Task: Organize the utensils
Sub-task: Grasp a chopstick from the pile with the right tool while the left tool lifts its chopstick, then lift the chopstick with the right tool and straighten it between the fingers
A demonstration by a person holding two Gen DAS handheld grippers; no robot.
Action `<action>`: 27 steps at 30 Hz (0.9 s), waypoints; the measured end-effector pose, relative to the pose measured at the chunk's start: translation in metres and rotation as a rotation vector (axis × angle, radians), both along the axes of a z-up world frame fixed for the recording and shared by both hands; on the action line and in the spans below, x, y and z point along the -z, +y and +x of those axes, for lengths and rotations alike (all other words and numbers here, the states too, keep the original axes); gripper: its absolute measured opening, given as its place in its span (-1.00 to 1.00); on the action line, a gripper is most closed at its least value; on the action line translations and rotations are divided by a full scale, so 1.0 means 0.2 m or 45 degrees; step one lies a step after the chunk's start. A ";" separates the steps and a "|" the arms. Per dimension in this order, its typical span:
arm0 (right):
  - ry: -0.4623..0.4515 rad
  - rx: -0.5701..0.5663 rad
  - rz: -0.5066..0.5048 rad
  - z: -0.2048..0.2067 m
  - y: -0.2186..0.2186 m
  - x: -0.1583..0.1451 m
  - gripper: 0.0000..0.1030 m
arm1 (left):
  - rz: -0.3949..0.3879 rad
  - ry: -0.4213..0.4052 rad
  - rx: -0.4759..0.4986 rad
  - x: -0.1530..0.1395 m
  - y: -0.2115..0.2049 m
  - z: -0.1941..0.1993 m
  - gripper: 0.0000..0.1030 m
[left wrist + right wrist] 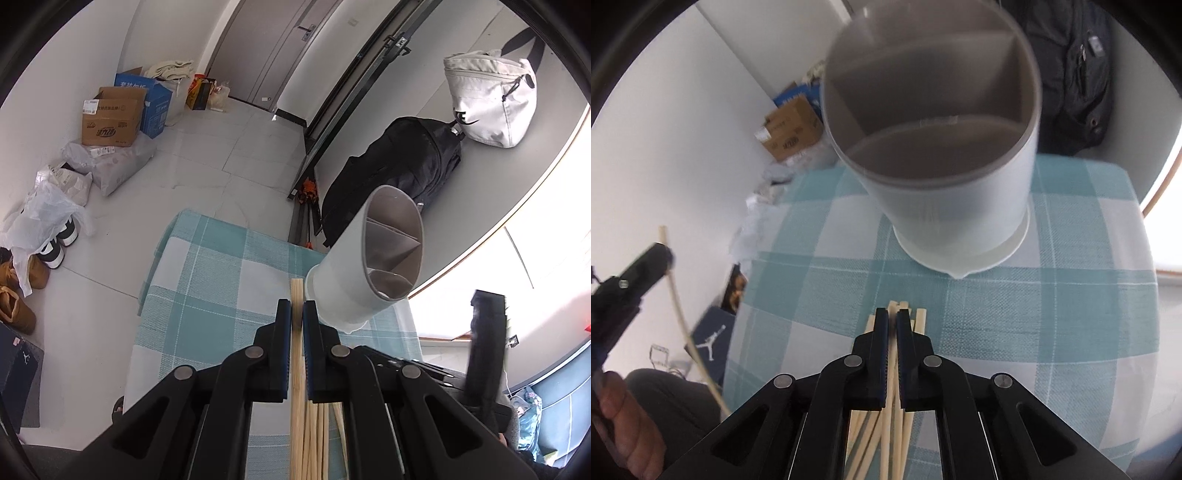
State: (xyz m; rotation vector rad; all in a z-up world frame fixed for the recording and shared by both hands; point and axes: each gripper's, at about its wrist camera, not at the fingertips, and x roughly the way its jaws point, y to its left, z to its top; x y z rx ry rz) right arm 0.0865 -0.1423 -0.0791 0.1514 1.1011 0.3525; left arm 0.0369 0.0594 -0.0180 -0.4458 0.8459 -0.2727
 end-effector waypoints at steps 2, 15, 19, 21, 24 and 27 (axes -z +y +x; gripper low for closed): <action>-0.091 0.000 0.037 -0.06 -0.06 -0.10 -0.94 | 0.021 -0.032 0.014 -0.04 -0.03 -0.02 -0.96; -0.440 -0.015 0.201 -0.26 -0.17 -0.44 -1.00 | 0.080 -0.284 0.087 -0.35 -0.21 -0.03 -0.96; -0.484 -0.014 0.225 -0.25 -0.19 -0.49 -1.00 | 0.101 -0.339 0.090 -0.40 -0.27 0.00 -0.96; -0.476 -0.025 0.222 -0.22 -0.20 -0.48 -1.00 | 0.119 -0.343 0.092 -0.41 -0.29 0.03 -0.96; -0.373 -0.034 0.250 -0.16 -0.22 -0.40 -1.00 | 0.120 -0.317 0.086 -0.39 -0.28 0.05 -0.96; -0.250 0.026 0.249 -0.11 -0.28 -0.28 -0.95 | 0.127 -0.295 0.076 -0.35 -0.26 0.03 -0.96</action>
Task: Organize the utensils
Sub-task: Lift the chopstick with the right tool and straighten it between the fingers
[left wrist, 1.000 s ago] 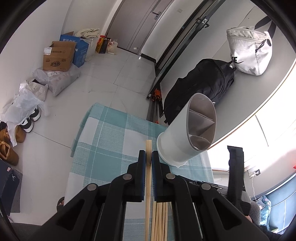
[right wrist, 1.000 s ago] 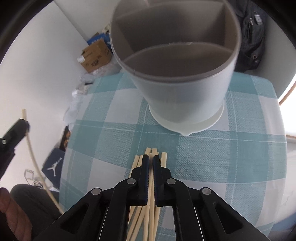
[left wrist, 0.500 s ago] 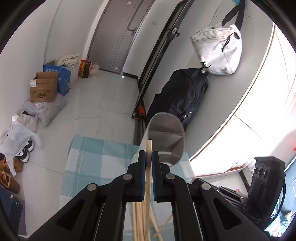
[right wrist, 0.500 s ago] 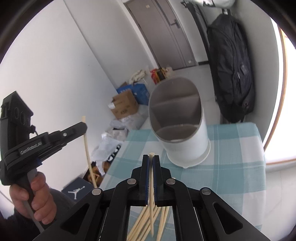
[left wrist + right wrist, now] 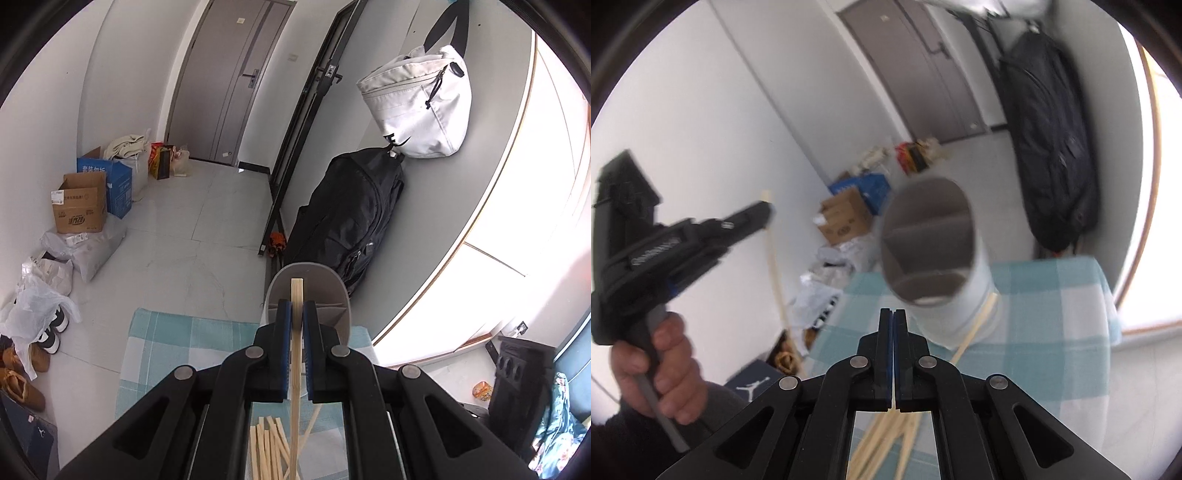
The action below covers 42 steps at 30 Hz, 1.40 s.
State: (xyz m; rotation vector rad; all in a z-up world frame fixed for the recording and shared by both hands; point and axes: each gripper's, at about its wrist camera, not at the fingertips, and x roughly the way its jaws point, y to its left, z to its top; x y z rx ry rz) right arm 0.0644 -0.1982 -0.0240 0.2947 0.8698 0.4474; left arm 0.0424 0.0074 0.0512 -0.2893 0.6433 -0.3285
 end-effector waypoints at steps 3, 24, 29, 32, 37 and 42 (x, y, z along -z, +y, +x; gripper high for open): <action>0.153 0.116 0.026 0.05 -0.10 0.14 -0.92 | -0.005 0.030 -0.011 0.04 0.00 -0.01 -0.96; 0.444 0.275 -0.550 0.24 0.16 0.60 -0.67 | -0.137 0.199 -0.037 0.22 0.15 0.04 -0.96; 0.401 0.245 -0.611 0.11 0.20 0.59 -0.90 | -0.146 0.181 -0.033 0.21 0.16 0.03 -0.96; 0.440 0.250 -0.534 0.04 0.16 0.59 -0.90 | -0.166 0.177 -0.030 0.21 0.19 0.01 -0.96; 0.538 0.155 -0.485 -0.02 0.13 0.58 -0.90 | -0.183 0.178 -0.017 0.20 0.19 0.00 -0.96; 0.493 0.105 -0.498 0.05 0.10 0.56 -0.77 | -0.183 0.170 -0.016 0.20 0.19 -0.01 -0.96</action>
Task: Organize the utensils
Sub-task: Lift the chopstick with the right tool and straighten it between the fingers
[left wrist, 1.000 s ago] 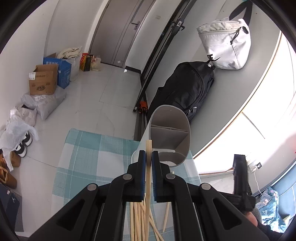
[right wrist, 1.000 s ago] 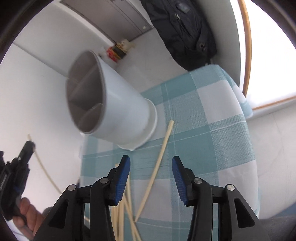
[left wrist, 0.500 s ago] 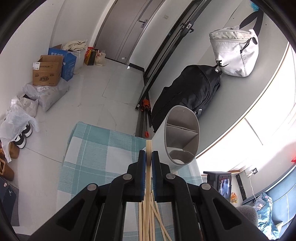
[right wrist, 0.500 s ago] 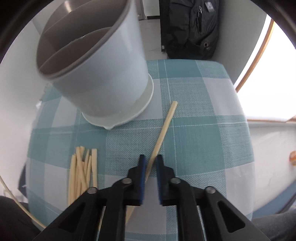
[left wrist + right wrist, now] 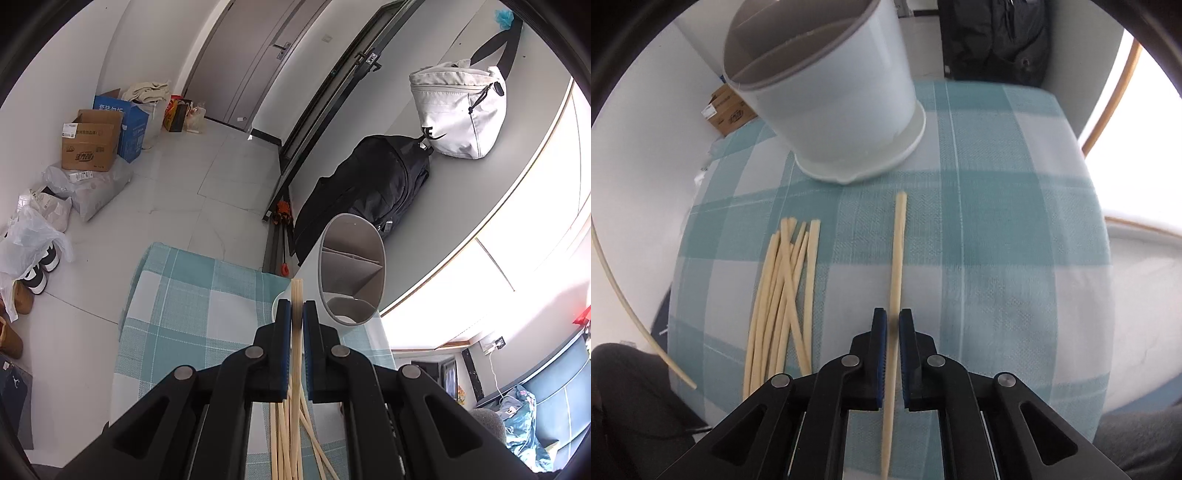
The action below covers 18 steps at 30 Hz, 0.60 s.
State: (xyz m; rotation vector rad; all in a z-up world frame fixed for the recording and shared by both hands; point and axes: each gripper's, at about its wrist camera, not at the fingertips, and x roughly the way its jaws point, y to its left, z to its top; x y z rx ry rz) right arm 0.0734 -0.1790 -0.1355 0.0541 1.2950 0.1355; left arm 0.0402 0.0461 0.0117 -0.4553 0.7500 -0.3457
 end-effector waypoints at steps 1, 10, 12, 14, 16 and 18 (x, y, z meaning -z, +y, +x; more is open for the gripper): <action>-0.006 -0.002 0.005 0.03 -0.01 0.00 -0.63 | -0.001 0.003 -0.001 0.00 0.00 0.00 -0.96; -0.083 -0.029 -0.052 0.22 0.02 0.02 -0.45 | 0.018 0.016 0.029 0.03 -0.03 0.02 -0.96; -0.106 -0.021 -0.090 0.21 0.03 0.01 -0.54 | 0.024 0.015 0.036 0.03 -0.04 0.02 -0.96; -0.127 -0.020 -0.091 0.22 0.05 0.03 -0.86 | 0.031 0.007 0.043 0.03 -0.05 0.03 -0.96; -0.141 0.003 -0.045 0.20 0.01 0.02 -0.89 | 0.045 0.001 0.049 0.02 -0.07 0.02 -0.96; -0.160 0.020 -0.011 0.17 0.01 0.02 -0.89 | 0.056 -0.006 0.056 0.02 -0.08 0.02 -0.96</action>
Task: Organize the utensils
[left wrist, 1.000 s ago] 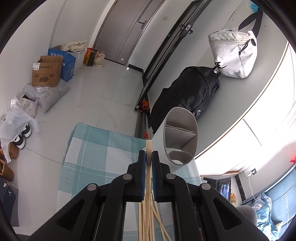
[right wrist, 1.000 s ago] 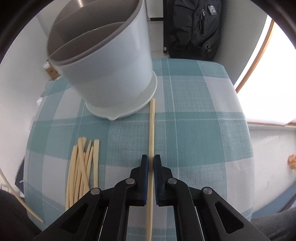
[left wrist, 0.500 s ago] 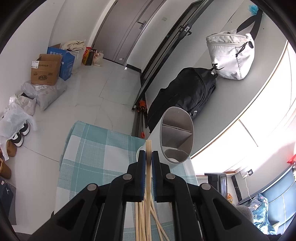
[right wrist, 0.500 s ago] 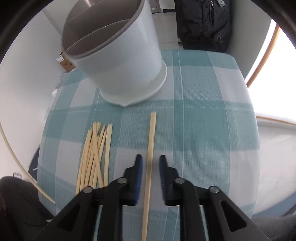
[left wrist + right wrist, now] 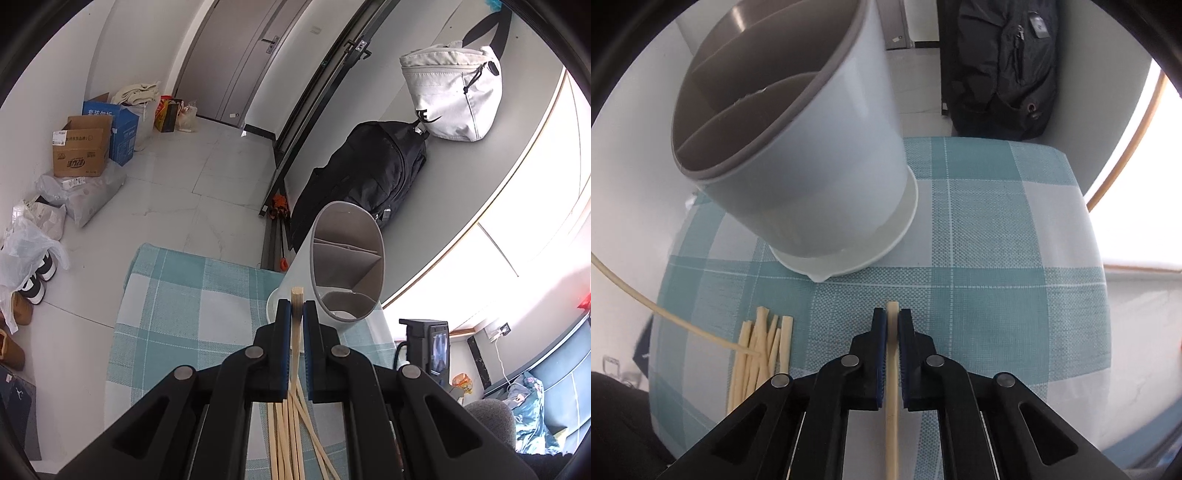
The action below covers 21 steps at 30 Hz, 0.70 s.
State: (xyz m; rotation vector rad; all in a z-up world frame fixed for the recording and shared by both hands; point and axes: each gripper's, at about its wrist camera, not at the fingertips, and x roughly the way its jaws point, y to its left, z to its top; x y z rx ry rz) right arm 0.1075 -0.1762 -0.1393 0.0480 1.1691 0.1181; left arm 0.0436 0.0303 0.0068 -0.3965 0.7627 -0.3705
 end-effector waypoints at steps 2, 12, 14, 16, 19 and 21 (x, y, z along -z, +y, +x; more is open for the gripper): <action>-0.049 0.022 0.058 -0.03 -0.04 -0.06 -0.89 | 0.016 -0.011 0.005 -0.01 -0.01 -0.01 -0.96; -0.524 -0.013 0.344 -0.20 -0.13 -0.56 -0.89 | 0.101 -0.118 0.078 -0.16 -0.10 -0.06 -0.96; -0.621 -0.034 0.385 -0.23 -0.13 -0.64 -0.89 | 0.118 -0.133 0.096 -0.18 -0.12 -0.06 -0.96; -0.703 -0.051 0.408 -0.25 -0.12 -0.72 -0.89 | 0.145 -0.149 0.116 -0.21 -0.14 -0.06 -0.96; -0.761 -0.074 0.425 -0.21 -0.10 -0.80 -0.89 | 0.176 -0.171 0.141 -0.25 -0.17 -0.08 -0.96; -0.767 -0.093 0.438 -0.19 -0.09 -0.83 -0.89 | 0.182 -0.162 0.127 -0.25 -0.15 -0.08 -0.96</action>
